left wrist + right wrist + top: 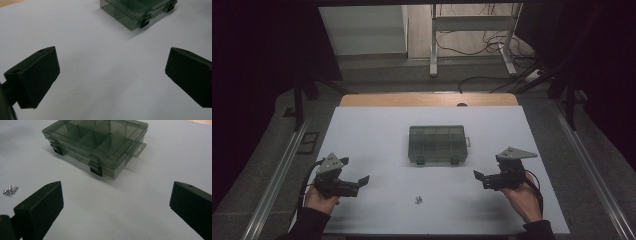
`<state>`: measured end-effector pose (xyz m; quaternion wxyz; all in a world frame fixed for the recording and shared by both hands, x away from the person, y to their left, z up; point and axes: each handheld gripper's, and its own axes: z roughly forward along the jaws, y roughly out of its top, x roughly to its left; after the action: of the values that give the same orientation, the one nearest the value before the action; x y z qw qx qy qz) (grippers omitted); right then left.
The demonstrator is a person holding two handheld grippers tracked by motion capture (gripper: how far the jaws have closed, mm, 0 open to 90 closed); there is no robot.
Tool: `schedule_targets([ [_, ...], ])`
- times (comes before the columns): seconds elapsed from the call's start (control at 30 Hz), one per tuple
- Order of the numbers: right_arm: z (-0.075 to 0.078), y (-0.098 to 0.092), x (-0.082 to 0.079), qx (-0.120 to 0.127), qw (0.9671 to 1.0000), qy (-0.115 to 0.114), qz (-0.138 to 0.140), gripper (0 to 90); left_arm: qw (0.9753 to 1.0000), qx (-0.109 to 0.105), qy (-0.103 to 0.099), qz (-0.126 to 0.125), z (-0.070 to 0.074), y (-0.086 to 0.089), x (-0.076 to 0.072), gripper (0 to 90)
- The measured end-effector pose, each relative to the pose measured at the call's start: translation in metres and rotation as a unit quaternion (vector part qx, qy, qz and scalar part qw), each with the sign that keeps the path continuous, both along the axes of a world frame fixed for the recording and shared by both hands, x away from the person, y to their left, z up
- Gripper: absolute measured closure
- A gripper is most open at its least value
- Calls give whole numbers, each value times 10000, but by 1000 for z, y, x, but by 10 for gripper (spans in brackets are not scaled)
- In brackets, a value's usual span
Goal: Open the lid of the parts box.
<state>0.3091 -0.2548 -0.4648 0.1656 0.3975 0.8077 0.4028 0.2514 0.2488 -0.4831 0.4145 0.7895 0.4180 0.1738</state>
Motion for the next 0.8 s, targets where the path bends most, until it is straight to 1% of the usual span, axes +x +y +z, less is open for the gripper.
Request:
schedule_targets([
  [0.23, -1, 5, 8, -43, 10000, 14, 2, 0, 10000, 73, -27, -11, 1, -2, 7, 0],
  [0.4, -3, 7, 13, -90, 9999, 55, -4, 0, 9999, 141, 10, -47, -1, -6, 13, 1],
  [0.5, -4, 8, 16, -95, 9999, 52, 27, 0, 9999, 149, 0, -72, 0, -8, 16, 1],
  [0.57, -5, 8, 18, -100, 9999, 93, 49, 0, 9998, 151, -6, -88, 0, -10, 18, 1],
  [0.7, -6, 9, 22, -65, 9998, 156, 81, 0, 9998, 169, 16, -121, -1, -13, 22, 2],
  [0.8, -6, 9, 24, 10, 9998, 190, 67, 0, 9997, 171, 26, -150, -2, -16, 25, 2],
])
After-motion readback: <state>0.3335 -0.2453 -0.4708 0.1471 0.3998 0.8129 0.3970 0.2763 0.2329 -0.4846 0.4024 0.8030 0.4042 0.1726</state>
